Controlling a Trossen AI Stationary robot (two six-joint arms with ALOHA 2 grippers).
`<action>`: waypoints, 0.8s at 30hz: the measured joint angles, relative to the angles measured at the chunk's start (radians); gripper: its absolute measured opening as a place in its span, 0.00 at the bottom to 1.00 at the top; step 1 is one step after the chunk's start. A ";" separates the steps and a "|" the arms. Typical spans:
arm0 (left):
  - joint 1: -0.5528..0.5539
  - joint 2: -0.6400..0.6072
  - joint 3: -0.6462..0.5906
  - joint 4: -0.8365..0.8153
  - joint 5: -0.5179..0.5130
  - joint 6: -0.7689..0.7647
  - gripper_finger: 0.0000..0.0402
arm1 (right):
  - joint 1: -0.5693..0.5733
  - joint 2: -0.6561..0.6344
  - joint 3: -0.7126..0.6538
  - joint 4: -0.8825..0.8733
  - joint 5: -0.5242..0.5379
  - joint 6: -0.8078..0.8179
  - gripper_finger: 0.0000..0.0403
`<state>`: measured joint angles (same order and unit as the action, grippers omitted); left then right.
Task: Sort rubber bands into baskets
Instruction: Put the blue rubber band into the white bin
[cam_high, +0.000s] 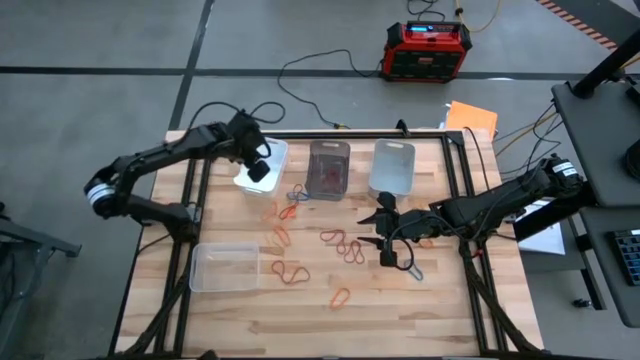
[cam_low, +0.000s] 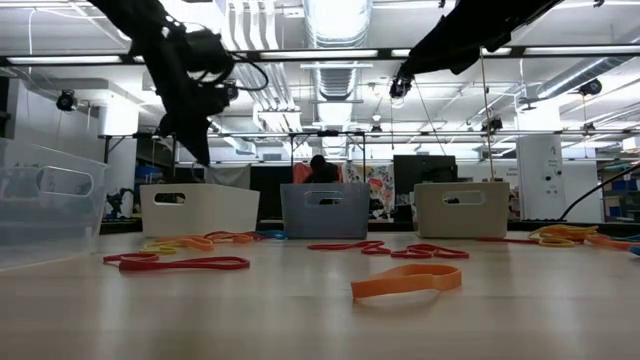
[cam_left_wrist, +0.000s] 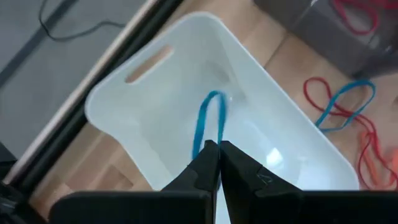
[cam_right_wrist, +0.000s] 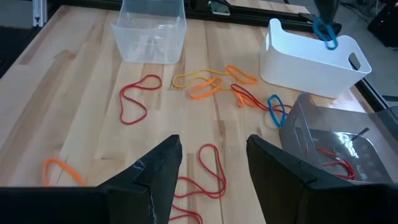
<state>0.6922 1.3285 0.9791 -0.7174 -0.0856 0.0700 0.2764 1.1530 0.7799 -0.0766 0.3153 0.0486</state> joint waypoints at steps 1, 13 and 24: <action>0.000 0.016 0.000 0.000 0.000 -0.003 0.00 | 0.000 0.000 0.000 0.000 0.000 0.000 0.44; 0.004 0.171 0.000 0.010 -0.069 -0.027 0.00 | 0.000 0.000 0.000 -0.001 0.000 0.000 0.44; 0.004 0.207 0.000 0.035 -0.096 -0.035 0.01 | 0.000 0.000 0.000 -0.002 0.000 0.000 0.44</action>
<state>0.6960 1.5357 0.9787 -0.6826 -0.1819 0.0347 0.2764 1.1534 0.7799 -0.0788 0.3153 0.0486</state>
